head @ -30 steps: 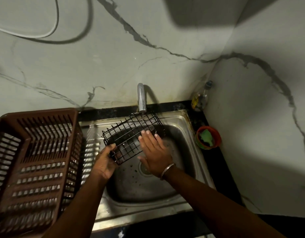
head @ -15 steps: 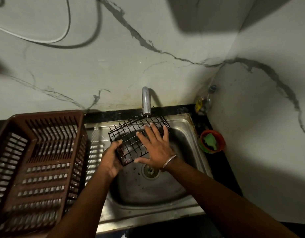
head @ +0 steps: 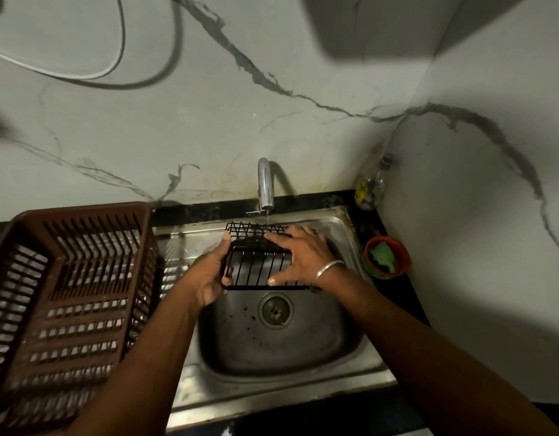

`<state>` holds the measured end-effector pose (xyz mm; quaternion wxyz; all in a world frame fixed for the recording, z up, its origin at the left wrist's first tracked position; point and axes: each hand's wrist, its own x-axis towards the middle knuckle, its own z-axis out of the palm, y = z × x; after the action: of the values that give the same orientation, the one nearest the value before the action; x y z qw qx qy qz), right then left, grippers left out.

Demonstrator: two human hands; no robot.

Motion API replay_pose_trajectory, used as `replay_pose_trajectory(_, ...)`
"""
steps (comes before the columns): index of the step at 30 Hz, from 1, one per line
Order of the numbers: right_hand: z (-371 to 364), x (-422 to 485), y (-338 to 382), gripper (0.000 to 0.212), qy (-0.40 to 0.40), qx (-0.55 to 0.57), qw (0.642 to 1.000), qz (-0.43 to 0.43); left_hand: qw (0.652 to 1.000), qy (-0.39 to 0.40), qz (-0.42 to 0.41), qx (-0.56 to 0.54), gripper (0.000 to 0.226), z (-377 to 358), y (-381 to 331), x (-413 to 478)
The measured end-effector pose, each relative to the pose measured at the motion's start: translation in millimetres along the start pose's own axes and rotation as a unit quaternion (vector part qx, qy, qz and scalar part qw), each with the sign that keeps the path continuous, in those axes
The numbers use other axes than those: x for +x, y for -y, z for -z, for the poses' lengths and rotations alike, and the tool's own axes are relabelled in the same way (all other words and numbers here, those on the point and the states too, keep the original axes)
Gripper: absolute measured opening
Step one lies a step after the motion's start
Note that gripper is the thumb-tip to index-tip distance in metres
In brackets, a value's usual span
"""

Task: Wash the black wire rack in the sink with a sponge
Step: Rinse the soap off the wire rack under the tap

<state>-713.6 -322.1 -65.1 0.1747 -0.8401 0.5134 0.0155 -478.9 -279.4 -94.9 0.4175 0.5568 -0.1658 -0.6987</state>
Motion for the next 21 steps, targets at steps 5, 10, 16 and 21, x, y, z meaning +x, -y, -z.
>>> replay_pose_trajectory(5, 3, 22, -26, 0.109, 0.067, 0.230, 0.971, -0.011, 0.974, -0.079, 0.024, 0.211, 0.087, -14, -6, 2)
replay_pose_trajectory(10, 23, 28, -42, 0.068, 0.112, 0.342, 0.932, -0.040, 0.946, -0.027, -0.104, 0.305, 0.111, -15, -16, 3)
replay_pose_trajectory(16, 9, 45, -58, 0.084, 0.161, 0.386, 0.905, -0.075, 0.910, 0.080, -0.213, 0.347, 0.075, -20, -22, 3)
replay_pose_trajectory(21, 11, 57, -67, 0.045, 0.189, 0.381, 0.902, -0.079, 0.874, 0.088, -0.223, 0.423, 0.099, -15, -28, 25)
